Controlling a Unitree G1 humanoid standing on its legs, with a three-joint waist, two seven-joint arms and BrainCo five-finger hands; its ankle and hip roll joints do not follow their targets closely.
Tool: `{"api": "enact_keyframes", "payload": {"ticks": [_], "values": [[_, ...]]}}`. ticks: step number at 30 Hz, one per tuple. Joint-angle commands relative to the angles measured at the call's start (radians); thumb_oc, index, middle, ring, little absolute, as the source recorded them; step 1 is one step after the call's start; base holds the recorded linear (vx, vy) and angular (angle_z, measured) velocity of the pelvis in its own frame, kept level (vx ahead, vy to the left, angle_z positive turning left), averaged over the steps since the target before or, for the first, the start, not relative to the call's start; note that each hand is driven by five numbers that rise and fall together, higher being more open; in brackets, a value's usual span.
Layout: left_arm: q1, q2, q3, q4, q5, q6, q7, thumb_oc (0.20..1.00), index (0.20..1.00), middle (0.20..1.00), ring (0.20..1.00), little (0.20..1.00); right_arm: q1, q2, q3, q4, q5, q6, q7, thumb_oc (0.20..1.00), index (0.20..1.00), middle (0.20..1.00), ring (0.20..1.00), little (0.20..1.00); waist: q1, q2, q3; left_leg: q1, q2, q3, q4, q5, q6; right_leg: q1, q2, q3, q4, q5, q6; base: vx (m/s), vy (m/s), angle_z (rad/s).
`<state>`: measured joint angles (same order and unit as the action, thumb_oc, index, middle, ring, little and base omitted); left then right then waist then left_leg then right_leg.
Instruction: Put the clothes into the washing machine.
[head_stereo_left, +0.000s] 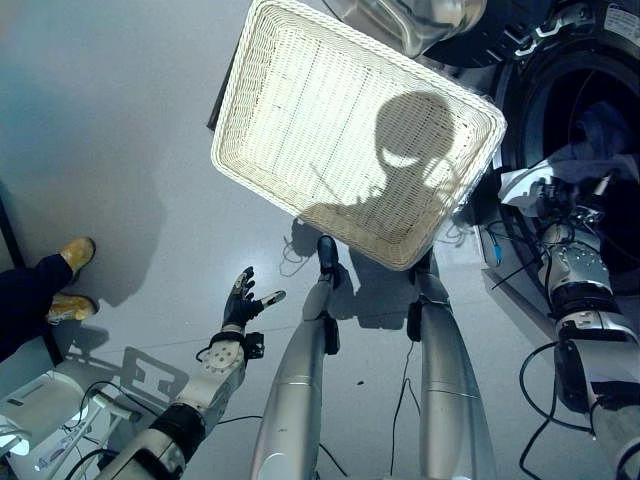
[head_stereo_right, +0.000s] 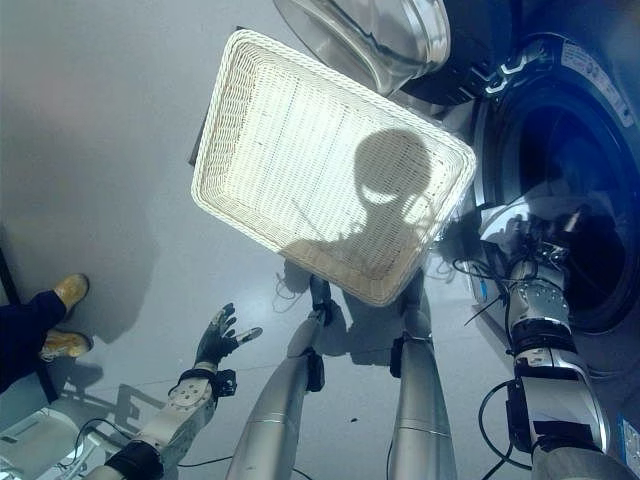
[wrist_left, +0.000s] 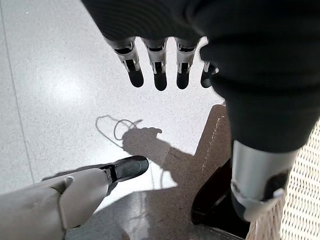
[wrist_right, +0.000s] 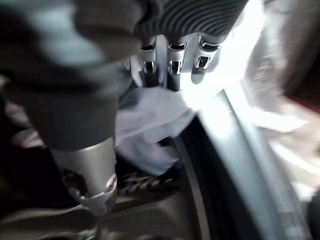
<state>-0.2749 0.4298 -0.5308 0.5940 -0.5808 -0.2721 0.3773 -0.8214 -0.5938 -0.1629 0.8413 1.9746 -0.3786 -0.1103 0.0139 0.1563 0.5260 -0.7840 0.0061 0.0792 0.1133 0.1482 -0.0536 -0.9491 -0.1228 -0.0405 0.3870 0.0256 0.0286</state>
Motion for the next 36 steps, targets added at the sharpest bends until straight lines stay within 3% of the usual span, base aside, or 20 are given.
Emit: {"api": "enact_keyframes", "payload": {"ticks": [1, 4, 8, 11, 15, 18, 20, 21, 26, 31, 33, 36], "values": [[0.035, -0.028, -0.028, -0.001, 0.003, -0.024, 0.035, 1.000, 1.000, 1.000, 1.000, 1.000, 0.036, -0.066, -0.016, -0.092, -0.147, -0.250, -0.030, 1.000, 1.000, 1.000, 1.000, 1.000, -0.033, 0.108, -0.006, 0.016, -0.069, 0.043, 0.037, -0.050, 0.005, 0.072, 0.107, -0.055, 0.005, -0.074, 0.005, -0.03, 0.098, 0.02], [0.026, -0.040, -0.032, 0.003, 0.004, -0.022, 0.039, 1.000, 1.000, 1.000, 1.000, 1.000, 0.032, -0.052, -0.022, -0.094, -0.177, -0.281, -0.075, 1.000, 1.000, 1.000, 1.000, 1.000, -0.033, 0.109, -0.006, 0.022, -0.073, 0.044, 0.027, -0.046, 0.006, 0.076, 0.107, -0.052, -0.005, -0.066, 0.008, -0.03, 0.063, 0.01], [0.015, -0.045, -0.034, 0.011, 0.000, -0.020, 0.042, 1.000, 1.000, 1.000, 1.000, 1.000, 0.060, -0.034, -0.019, -0.039, -0.176, -0.216, -0.090, 1.000, 1.000, 1.000, 1.000, 1.000, -0.035, 0.109, -0.006, 0.033, -0.079, 0.044, 0.011, -0.039, 0.010, 0.087, 0.103, -0.053, -0.024, -0.051, 0.013, -0.04, 0.056, 0.02], [0.013, -0.051, -0.034, 0.015, -0.004, -0.019, 0.047, 1.000, 1.000, 1.000, 1.000, 1.000, 0.100, 0.004, 0.007, 0.013, -0.230, -0.146, -0.053, 1.000, 1.000, 1.000, 1.000, 1.000, -0.034, 0.105, -0.006, 0.043, -0.083, 0.042, 0.006, -0.039, 0.013, 0.101, 0.097, -0.056, -0.044, -0.035, 0.018, -0.05, 0.069, 0.01], [0.006, -0.070, -0.024, 0.037, 0.007, -0.011, 0.044, 1.000, 1.000, 1.000, 1.000, 1.000, 0.150, 0.079, 0.043, 0.052, -0.323, -0.110, -0.001, 1.000, 1.000, 1.000, 1.000, 1.000, -0.035, 0.093, -0.006, 0.064, -0.086, 0.039, 0.007, -0.046, 0.017, 0.126, 0.094, -0.059, -0.063, -0.025, 0.018, -0.06, 0.080, 0.00], [0.000, -0.110, 0.010, 0.107, 0.036, -0.007, 0.021, 1.000, 1.000, 1.000, 1.000, 1.000, 0.219, 0.184, 0.093, 0.118, -0.454, -0.064, 0.064, 1.000, 1.000, 1.000, 1.000, 1.000, -0.042, 0.070, -0.006, 0.112, -0.088, 0.038, -0.002, -0.053, 0.022, 0.178, 0.094, -0.060, -0.096, -0.010, 0.021, -0.08, 0.127, 0.02], [0.000, -0.122, 0.017, 0.123, 0.043, -0.006, 0.018, 1.000, 1.000, 1.000, 1.000, 1.000, 0.233, 0.206, 0.112, 0.131, -0.502, -0.046, 0.066, 1.000, 1.000, 1.000, 1.000, 1.000, -0.044, 0.063, -0.006, 0.127, -0.088, 0.039, -0.005, -0.054, 0.023, 0.195, 0.092, -0.061, -0.108, -0.004, 0.022, -0.07, 0.139, -0.01], [-0.003, -0.141, 0.034, 0.163, 0.055, -0.008, 0.008, 1.000, 1.000, 1.000, 1.000, 1.000, 0.262, 0.251, 0.154, 0.159, -0.578, 0.004, 0.088, 1.000, 1.000, 1.000, 1.000, 1.000, -0.048, 0.048, -0.006, 0.163, -0.087, 0.039, -0.014, -0.058, 0.025, 0.234, 0.091, -0.061, -0.136, 0.008, 0.025, -0.08, 0.163, 0.01], [-0.003, -0.162, 0.085, 0.243, 0.080, -0.004, -0.015, 1.000, 1.000, 1.000, 1.000, 1.000, 0.322, 0.313, 0.227, 0.189, -0.622, 0.111, 0.149, 1.000, 1.000, 1.000, 1.000, 1.000, -0.055, 0.002, -0.006, 0.245, -0.083, 0.043, -0.025, -0.074, 0.030, 0.324, 0.083, -0.060, -0.193, 0.036, 0.037, -0.07, 0.122, 0.00], [-0.006, -0.168, 0.130, 0.313, 0.095, 0.004, -0.029, 1.000, 1.000, 1.000, 1.000, 1.000, 0.377, 0.371, 0.268, 0.216, -0.653, 0.177, 0.188, 1.000, 1.000, 1.000, 1.000, 1.000, -0.056, -0.040, -0.006, 0.323, -0.082, 0.035, -0.034, -0.086, 0.036, 0.409, 0.081, -0.056, -0.221, 0.049, 0.047, -0.05, 0.074, 0.00], [0.005, -0.169, 0.155, 0.357, 0.097, 0.001, -0.059, 1.000, 1.000, 1.000, 1.000, 1.000, 0.408, 0.371, 0.281, 0.245, -0.734, 0.195, 0.211, 1.000, 1.000, 1.000, 1.000, 1.000, -0.055, -0.053, -0.006, 0.397, -0.084, 0.028, -0.047, -0.099, 0.039, 0.481, 0.080, -0.057, -0.230, 0.040, 0.051, -0.03, 0.089, 0.04], [0.031, -0.172, 0.197, 0.414, 0.096, -0.002, -0.152, 1.000, 1.000, 1.000, 1.000, 1.000, 0.455, 0.354, 0.329, 0.282, -1.044, 0.161, 0.179, 1.000, 1.000, 1.000, 1.000, 1.000, -0.045, -0.074, -0.008, 0.511, -0.082, 0.018, -0.064, -0.111, 0.038, 0.600, 0.072, -0.056, -0.253, 0.033, 0.058, -0.02, 0.079, 0.01]]}}
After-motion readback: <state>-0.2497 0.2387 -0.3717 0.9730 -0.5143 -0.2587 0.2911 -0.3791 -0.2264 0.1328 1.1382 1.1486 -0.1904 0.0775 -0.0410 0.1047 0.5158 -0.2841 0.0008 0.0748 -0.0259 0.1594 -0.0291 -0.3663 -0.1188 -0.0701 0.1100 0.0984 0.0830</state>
